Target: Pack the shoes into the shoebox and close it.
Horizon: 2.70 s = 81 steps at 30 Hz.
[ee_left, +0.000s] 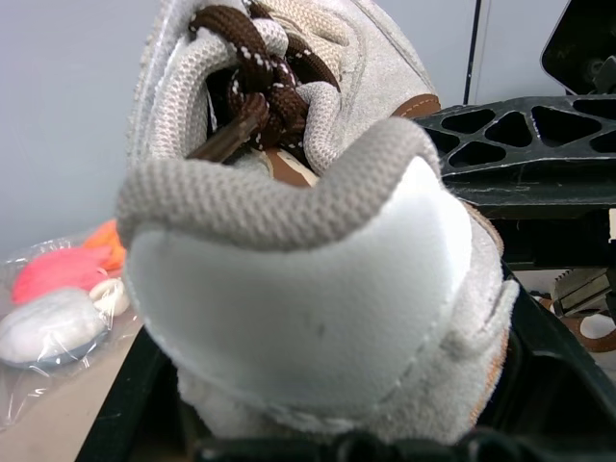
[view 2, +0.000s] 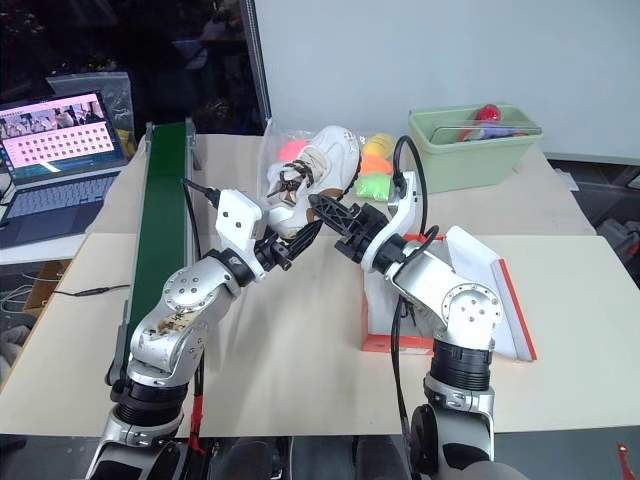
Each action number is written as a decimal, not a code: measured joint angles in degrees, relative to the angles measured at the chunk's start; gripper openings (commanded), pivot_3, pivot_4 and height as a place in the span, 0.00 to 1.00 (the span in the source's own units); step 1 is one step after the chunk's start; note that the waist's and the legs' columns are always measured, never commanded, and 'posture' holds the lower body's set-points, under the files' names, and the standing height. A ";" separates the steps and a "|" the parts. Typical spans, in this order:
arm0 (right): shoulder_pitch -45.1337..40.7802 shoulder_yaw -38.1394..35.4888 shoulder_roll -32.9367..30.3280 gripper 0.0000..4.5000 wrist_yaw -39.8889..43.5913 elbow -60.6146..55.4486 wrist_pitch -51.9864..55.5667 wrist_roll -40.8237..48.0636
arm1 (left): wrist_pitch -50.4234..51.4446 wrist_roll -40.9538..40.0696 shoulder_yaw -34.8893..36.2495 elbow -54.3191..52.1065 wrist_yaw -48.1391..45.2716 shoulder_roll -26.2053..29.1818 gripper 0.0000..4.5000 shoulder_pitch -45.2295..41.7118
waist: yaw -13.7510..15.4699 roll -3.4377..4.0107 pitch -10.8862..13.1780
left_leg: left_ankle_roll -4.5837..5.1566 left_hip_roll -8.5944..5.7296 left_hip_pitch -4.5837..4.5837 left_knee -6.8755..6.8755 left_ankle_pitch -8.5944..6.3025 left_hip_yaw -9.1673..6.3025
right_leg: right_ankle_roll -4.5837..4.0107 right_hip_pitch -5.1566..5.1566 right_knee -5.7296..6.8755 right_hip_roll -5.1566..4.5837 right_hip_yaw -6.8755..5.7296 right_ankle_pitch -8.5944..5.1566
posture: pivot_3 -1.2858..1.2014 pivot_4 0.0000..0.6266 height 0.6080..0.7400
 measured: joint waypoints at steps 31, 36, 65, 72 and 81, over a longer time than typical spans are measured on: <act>-23.26 0.44 -34.59 0.25 -6.77 5.74 17.42 -3.04 | -5.76 1.72 -0.31 -0.88 -8.37 9.95 0.99 9.64 | -0.04 0.27 0.16 | 0.13 0.09 0.07 -0.19 -0.07 0.10 | -0.15 0.04 -0.16 0.06 0.06 -0.10 | 0.52 0.24 0.92; -25.93 1.09 -36.66 0.25 -16.78 19.53 27.43 6.99 | -7.45 1.74 -1.58 -0.05 -9.31 8.77 0.99 9.53 | 0.44 0.26 0.17 | 0.13 -0.01 -0.10 -0.07 -0.07 0.16 | -0.13 -0.06 -0.15 -0.05 0.11 -0.09 | 0.52 0.24 0.92; -11.20 24.88 -45.64 0.25 -18.70 24.99 26.12 26.32 | -6.47 2.48 -2.11 -2.22 -9.63 8.32 0.99 9.65 | 0.27 0.26 0.16 | 0.17 0.01 -0.26 0.00 -0.09 0.09 | -0.05 -0.11 -0.22 -0.01 0.07 -0.07 | 0.52 0.24 0.92; -11.76 25.20 -43.68 0.25 -9.67 27.14 29.81 13.39 | -4.95 2.47 -1.35 -3.54 -8.82 8.49 0.99 9.68 | 0.21 0.27 0.16 | 0.17 0.01 -0.26 0.01 -0.09 0.09 | -0.05 -0.12 -0.22 0.00 0.06 -0.07 | 0.52 0.24 0.92; -13.02 23.75 -40.08 0.25 0.03 26.38 33.31 -0.99 | -4.74 2.48 -1.38 -3.98 -8.42 8.40 0.99 9.72 | 0.27 0.27 0.16 | 0.17 0.01 -0.25 0.01 -0.09 0.08 | -0.05 -0.12 -0.20 -0.01 0.05 -0.07 | 0.52 0.24 0.92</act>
